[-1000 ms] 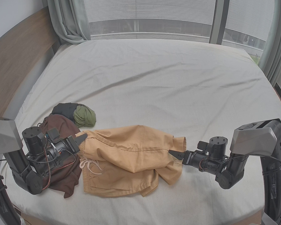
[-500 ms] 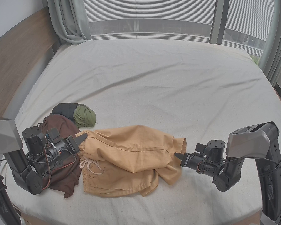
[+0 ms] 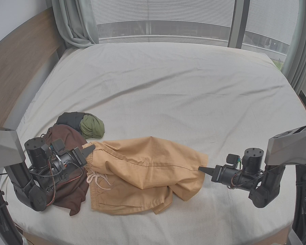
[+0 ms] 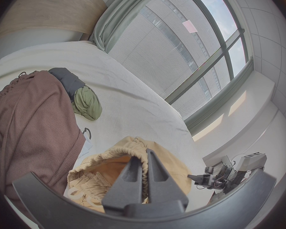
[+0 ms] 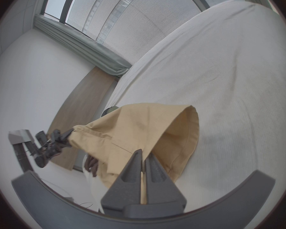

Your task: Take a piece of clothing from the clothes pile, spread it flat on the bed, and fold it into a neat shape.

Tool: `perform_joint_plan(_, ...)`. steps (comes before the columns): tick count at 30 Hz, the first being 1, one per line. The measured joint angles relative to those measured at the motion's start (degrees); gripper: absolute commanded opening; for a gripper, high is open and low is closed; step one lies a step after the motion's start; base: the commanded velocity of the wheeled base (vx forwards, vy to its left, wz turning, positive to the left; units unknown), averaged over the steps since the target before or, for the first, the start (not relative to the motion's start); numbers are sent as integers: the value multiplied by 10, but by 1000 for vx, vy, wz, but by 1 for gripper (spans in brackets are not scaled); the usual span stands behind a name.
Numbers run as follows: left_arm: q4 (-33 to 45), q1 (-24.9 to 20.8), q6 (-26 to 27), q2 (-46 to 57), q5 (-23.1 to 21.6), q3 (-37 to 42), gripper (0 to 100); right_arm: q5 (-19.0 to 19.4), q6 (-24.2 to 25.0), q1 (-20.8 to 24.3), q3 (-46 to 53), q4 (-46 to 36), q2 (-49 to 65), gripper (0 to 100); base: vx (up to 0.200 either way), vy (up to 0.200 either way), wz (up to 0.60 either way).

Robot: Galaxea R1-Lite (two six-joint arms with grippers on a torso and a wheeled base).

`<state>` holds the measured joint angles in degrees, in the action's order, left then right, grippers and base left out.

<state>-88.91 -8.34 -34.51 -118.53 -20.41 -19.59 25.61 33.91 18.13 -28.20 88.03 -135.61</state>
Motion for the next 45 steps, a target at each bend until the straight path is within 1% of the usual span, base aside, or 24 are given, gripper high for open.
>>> perform_joint_plan(5, 0, 1, 0, -3, 0, -1, 0, 88, 3, -38, 48, 2, 40, 0, 0, 0, 0)
perform_joint_plan(7, 0, 1, 0, -5, 0, -2, 0, 109, 4, -49, 56, 3, 47, 0, 0, 0, 0)
perform_joint_plan(9, 0, 1, 0, -6, 0, -3, 0, 118, 6, -54, 59, 3, 53, 0, 0, 0, 0)
perform_joint_plan(15, 0, -1, 0, -8, 0, -3, 0, 120, 15, -50, 43, 3, 46, 0, 0, 0, 0)
perform_joint_plan(16, 0, -1, 0, -8, 0, -3, 0, 122, 17, -47, 40, 3, 44, 100, 0, 0, 0)
perform_joint_plan(30, 0, -1, 0, -5, 0, -3, 0, 119, 21, -2, -5, 4, 11, 100, 0, 0, 0)
perform_joint_plan(39, 0, 0, 0, -5, 0, -3, 0, 115, 21, 13, -19, 4, 0, 100, 0, 0, 0)
perform_joint_plan(40, 0, 0, 0, -5, 0, -3, 0, 111, 21, 13, -20, 4, 0, 0, 0, 0, 0)
perform_joint_plan(45, 0, 0, 0, -5, 0, -4, 0, 98, 21, 14, -25, 4, -8, 0, 0, 0, 0)
